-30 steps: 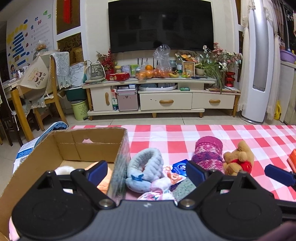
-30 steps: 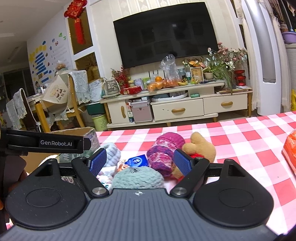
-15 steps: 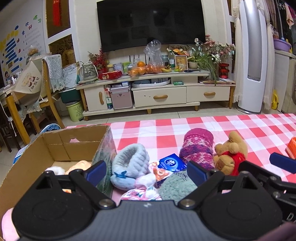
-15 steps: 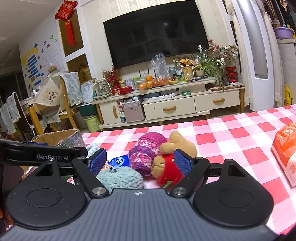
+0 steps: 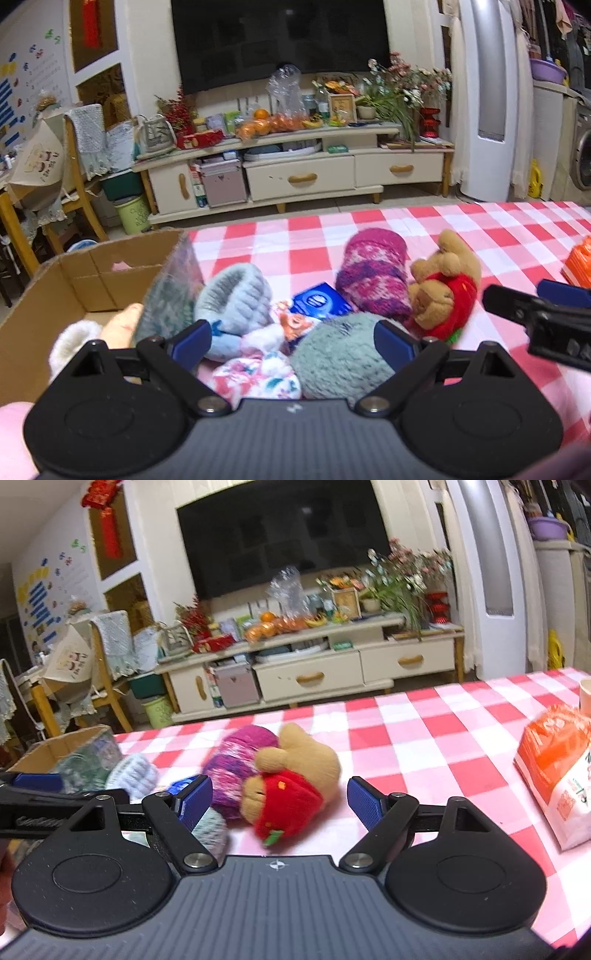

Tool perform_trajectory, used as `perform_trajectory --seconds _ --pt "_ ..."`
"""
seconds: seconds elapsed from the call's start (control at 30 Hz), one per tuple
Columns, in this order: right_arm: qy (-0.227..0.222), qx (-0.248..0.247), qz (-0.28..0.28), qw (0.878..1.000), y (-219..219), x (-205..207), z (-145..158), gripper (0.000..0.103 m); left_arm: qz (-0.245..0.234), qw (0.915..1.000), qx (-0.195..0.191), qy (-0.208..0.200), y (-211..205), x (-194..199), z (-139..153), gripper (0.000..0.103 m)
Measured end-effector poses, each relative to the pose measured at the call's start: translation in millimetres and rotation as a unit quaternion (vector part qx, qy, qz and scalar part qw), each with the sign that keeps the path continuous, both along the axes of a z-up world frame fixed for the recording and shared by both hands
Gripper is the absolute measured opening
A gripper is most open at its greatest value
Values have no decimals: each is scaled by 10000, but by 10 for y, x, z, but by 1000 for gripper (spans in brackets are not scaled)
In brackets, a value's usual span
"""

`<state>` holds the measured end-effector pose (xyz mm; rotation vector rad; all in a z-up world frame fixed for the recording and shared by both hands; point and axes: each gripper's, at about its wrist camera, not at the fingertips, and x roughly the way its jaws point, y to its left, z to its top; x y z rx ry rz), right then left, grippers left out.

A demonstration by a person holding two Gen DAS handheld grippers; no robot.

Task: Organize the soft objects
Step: 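Move both grippers back over the remaining soft items on the table, then grasp the teal knit ball with the left gripper while the right grasps the teddy bear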

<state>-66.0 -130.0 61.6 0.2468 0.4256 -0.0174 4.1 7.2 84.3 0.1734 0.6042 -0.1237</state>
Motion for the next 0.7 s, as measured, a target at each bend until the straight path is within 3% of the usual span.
perform_trajectory --seconds 0.3,0.7 --pt "289 499 -9 9983 -139 157 -94 100 -511 9986 27 159 -190 -6 -156 94" --pt "433 740 5 9963 -211 253 -156 101 -507 9978 213 366 -310 101 -309 94"
